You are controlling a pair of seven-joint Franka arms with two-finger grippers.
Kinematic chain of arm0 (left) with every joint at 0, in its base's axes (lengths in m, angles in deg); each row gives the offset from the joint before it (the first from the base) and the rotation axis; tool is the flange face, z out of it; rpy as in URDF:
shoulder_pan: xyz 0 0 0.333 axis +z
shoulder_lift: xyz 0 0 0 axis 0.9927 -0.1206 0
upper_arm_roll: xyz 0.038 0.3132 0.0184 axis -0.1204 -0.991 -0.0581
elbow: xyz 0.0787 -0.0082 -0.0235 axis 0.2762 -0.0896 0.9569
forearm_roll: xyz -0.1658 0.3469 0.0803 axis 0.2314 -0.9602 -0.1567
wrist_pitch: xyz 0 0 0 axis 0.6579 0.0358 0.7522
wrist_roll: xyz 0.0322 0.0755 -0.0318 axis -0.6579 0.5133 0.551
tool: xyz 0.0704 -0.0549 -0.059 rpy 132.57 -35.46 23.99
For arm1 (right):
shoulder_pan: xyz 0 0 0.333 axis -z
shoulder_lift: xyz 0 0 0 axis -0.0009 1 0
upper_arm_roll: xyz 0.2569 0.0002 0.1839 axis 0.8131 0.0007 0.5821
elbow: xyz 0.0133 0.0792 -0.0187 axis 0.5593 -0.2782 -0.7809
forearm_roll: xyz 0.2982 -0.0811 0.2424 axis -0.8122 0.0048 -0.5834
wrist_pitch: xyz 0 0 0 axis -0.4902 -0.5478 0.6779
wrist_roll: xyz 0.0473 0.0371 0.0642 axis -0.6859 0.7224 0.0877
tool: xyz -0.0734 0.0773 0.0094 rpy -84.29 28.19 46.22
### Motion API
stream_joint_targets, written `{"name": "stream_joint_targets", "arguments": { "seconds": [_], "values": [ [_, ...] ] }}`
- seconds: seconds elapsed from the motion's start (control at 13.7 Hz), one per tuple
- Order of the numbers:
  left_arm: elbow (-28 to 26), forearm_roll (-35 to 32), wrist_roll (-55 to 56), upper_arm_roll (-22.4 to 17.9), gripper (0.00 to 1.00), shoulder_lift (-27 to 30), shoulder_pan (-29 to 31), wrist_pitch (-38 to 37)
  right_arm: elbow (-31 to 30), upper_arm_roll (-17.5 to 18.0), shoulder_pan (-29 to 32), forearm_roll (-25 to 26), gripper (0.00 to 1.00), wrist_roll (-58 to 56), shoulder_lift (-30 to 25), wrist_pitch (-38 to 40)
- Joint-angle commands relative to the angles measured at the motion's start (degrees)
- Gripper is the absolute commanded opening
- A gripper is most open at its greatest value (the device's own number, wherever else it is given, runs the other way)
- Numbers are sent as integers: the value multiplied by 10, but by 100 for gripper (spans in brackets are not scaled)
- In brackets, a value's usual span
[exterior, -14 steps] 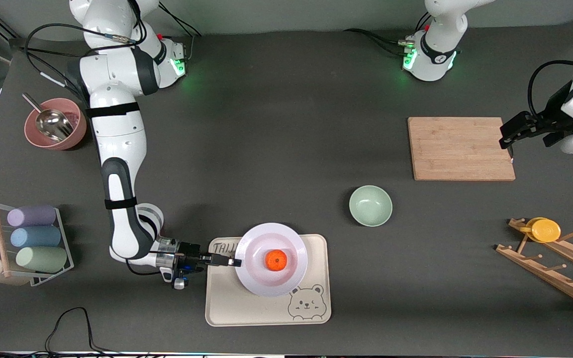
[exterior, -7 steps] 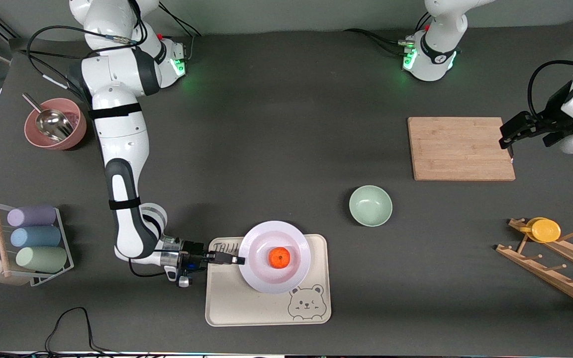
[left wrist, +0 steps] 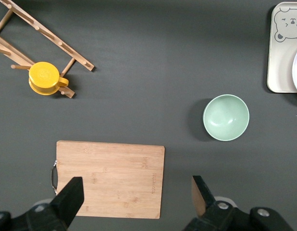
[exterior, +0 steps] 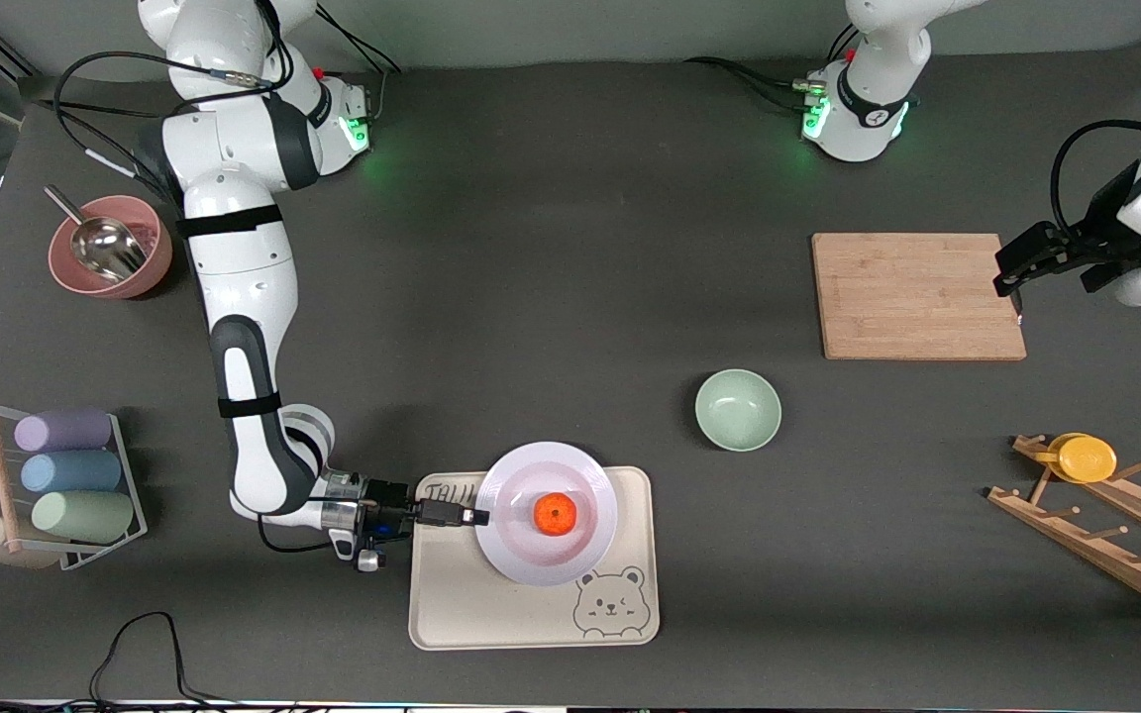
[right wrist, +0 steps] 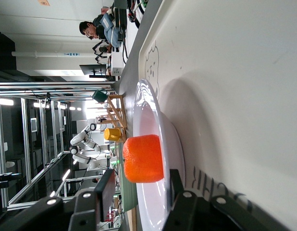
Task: Place orange and plate with both arms
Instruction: 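Release the plate on the tray with the right gripper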
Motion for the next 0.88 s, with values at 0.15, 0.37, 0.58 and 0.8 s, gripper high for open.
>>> {"name": "stream_joint_targets", "arguments": {
  "seconds": [0.15,0.37,0.58,0.8],
  "values": [
    [-4,7,7,-3,100,10,-2,-11,19,1,-4,11,53,9,3,-16],
    [-4,7,7,-3,100,10,-3,-10,19,-2,-1,53,53,9,-2,-16],
    [-4,7,7,-3,100,11,-4,-9,18,-3,2,88,53,18,-10,-16],
    [-4,7,7,-2,100,11,-4,-10,18,-16,3,135,53,55,-25,-14]
  ]
}}
